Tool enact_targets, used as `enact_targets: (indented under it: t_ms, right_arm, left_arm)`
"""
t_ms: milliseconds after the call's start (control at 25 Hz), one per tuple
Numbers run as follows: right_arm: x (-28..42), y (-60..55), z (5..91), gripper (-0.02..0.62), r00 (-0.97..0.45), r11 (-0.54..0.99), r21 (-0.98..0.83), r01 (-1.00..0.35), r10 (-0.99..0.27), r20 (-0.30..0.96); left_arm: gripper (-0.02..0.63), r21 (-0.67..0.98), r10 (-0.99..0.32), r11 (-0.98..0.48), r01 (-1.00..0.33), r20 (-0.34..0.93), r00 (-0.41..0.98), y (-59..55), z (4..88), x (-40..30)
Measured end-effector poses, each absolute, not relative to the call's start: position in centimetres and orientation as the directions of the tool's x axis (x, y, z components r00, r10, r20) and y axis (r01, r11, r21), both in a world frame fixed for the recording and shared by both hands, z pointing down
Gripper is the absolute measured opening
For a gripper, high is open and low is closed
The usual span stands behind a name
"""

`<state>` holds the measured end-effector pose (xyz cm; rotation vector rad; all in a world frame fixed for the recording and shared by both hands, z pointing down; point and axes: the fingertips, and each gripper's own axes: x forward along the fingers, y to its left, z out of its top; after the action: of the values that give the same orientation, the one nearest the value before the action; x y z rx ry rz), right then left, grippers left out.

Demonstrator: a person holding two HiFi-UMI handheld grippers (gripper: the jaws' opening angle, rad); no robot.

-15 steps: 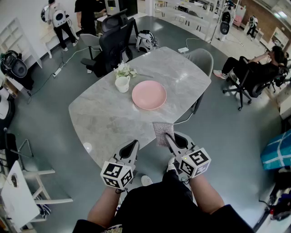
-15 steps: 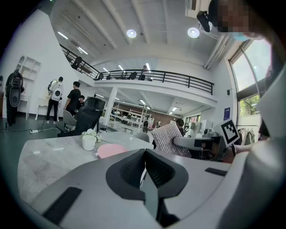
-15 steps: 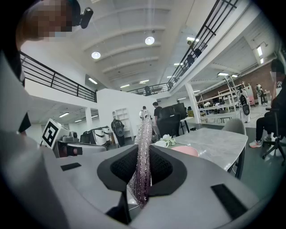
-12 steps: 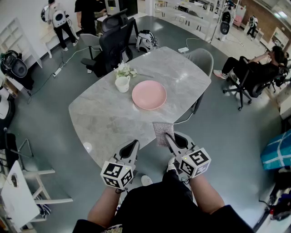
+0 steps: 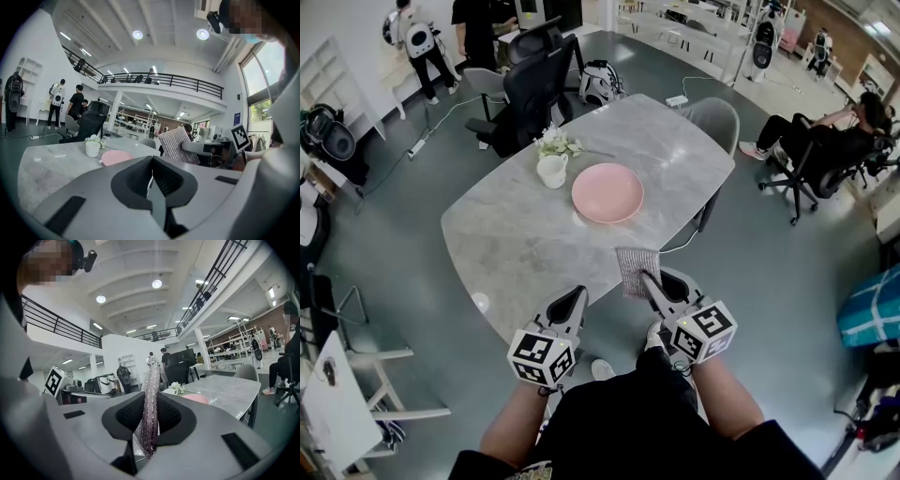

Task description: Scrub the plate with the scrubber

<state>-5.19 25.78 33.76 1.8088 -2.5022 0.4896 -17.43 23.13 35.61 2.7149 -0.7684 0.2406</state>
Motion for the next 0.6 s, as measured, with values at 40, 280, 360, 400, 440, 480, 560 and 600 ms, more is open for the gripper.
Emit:
enact_targets:
  t_ms: [40,280,360,400,440,480,560,600]
  right_arm:
    - [-5.2,25.8,33.7,0.074,-0.333,0.284,-0.241,-0.928,-0.923,0.193]
    - [-5.1,24.8,33.5,0.074,-0.356,0.309,-0.240,-0.920,-0.915,0.189]
    - [-4.7,23.7,33.8,0.074,-0.367,0.319,-0.240,-0.917,-0.911,0.190]
    - [-4.5,23.2,34.1,0.074,-0.373,0.324,-0.242,-0.914,-0.908,0.191]
    - [-4.3,22.7,34.4,0.074,-0.378,0.329,-0.244,-0.912,-0.905,0.193]
    - [-4.0,22.2,34.6,0.074,-0.384,0.334,-0.246,-0.910,-0.903,0.195]
    - [-3.1,21.1,34.8,0.074,-0.396,0.345,-0.250,-0.905,-0.897,0.196]
    - [-2.6,20.5,34.8,0.074,-0.402,0.350,-0.251,-0.902,-0.895,0.196]
  left_arm:
    - [0.018,0.247,-0.484,-0.808,-0.536,0.242,0.841,23.2,35.5,-17.5]
    - [0.018,0.252,-0.505,-0.791,-0.557,0.245,0.828,22.4,35.7,-17.5]
    - [0.018,0.254,-0.513,-0.783,-0.568,0.252,0.820,21.6,36.1,-17.3]
    - [0.018,0.256,-0.518,-0.778,-0.574,0.256,0.816,21.2,36.4,-17.1]
    - [0.018,0.258,-0.523,-0.773,-0.580,0.260,0.812,20.9,36.7,-17.0]
    - [0.018,0.260,-0.528,-0.767,-0.587,0.263,0.807,20.5,36.9,-16.8]
    - [0.018,0.264,-0.540,-0.755,-0.600,0.268,0.798,19.7,37.2,-16.1]
    - [0.018,0.266,-0.546,-0.749,-0.607,0.270,0.793,19.3,37.3,-15.7]
